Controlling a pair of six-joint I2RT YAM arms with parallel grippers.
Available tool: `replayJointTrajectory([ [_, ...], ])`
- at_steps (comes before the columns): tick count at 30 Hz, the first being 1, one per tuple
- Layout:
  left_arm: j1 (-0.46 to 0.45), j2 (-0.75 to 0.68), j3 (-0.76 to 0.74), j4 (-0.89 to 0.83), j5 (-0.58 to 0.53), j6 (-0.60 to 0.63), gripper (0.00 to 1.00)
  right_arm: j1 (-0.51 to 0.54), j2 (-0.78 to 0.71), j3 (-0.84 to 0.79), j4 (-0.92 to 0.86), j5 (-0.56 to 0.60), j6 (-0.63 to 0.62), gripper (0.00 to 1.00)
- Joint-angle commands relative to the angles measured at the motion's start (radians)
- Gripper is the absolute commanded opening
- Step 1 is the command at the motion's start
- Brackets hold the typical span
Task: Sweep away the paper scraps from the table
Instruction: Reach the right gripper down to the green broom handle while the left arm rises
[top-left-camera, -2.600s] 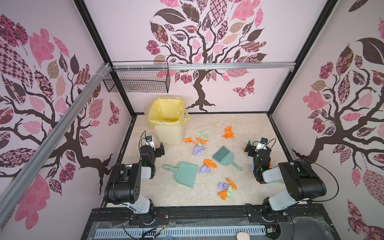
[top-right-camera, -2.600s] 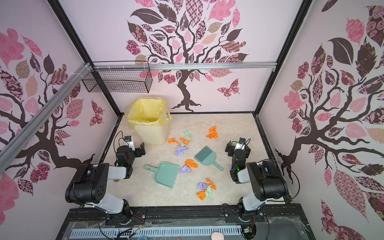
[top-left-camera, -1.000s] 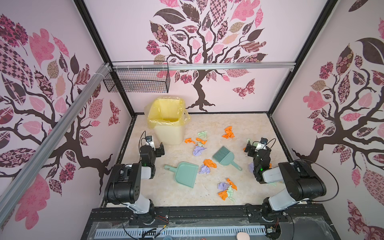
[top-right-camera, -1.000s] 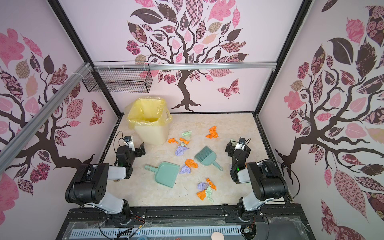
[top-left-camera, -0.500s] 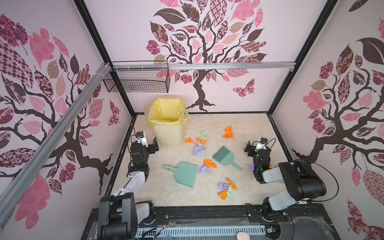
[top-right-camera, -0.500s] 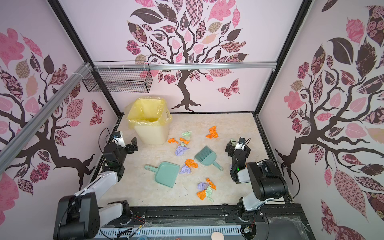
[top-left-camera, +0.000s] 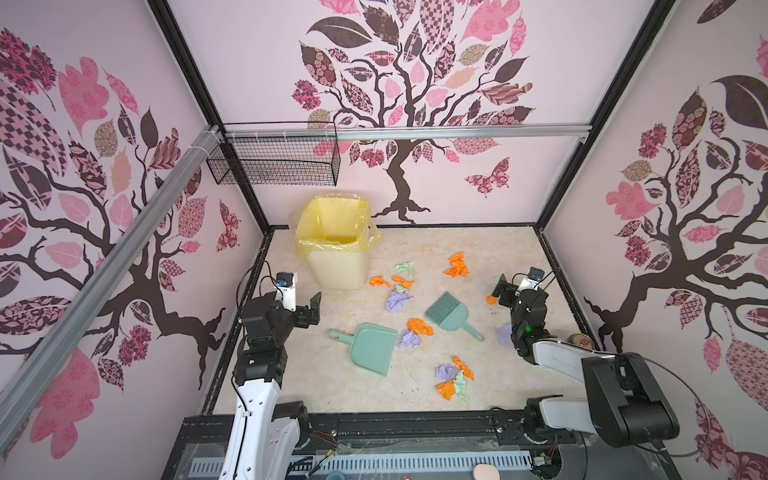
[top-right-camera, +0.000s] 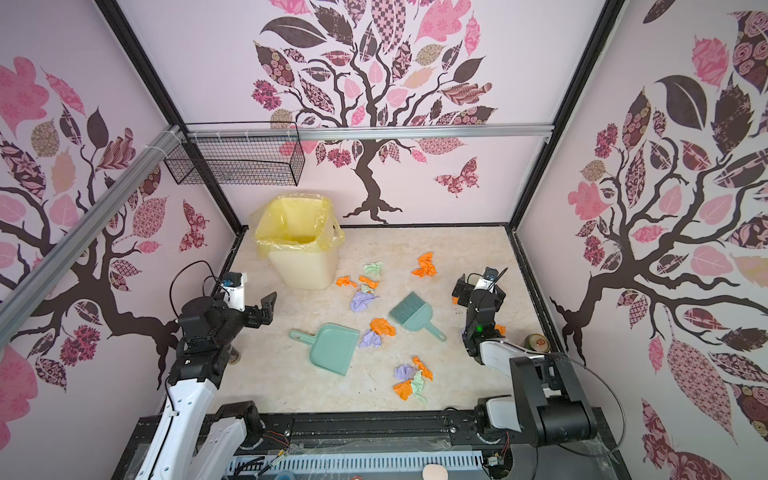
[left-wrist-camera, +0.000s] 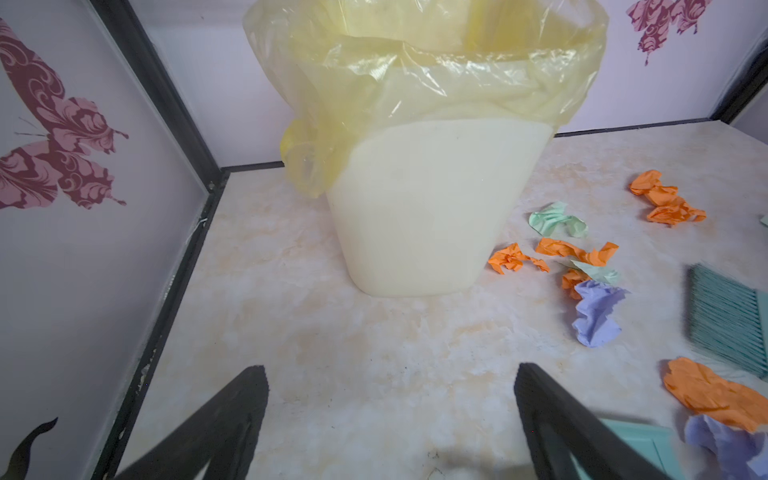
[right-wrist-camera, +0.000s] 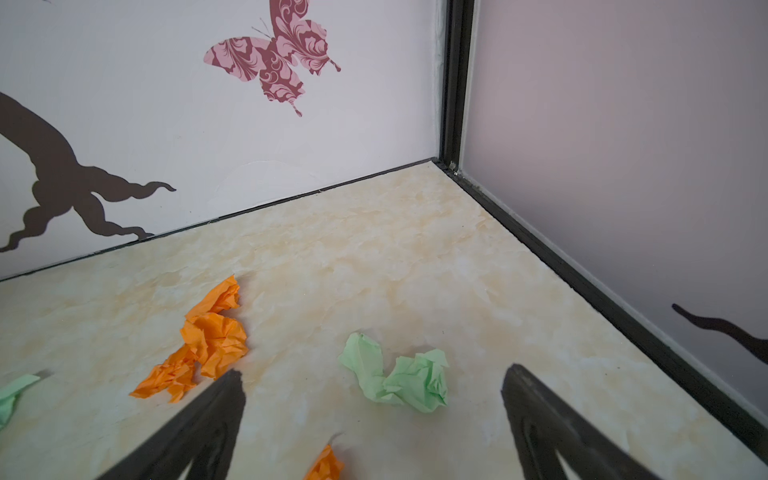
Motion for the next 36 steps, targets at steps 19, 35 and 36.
replayJointTrajectory([
  [19,0.004,0.179,0.041,-0.052,0.139,0.011,0.93,0.314,0.131,0.511,-1.299,-0.228,-0.184,0.88],
  [35,0.004,0.251,0.024,-0.053,0.17,0.029,0.92,0.315,0.355,0.543,-1.347,-0.291,-0.317,0.81],
  [36,0.005,0.253,0.023,-0.053,0.172,0.029,0.92,0.316,0.362,0.543,-1.345,-0.302,-0.321,0.8],
])
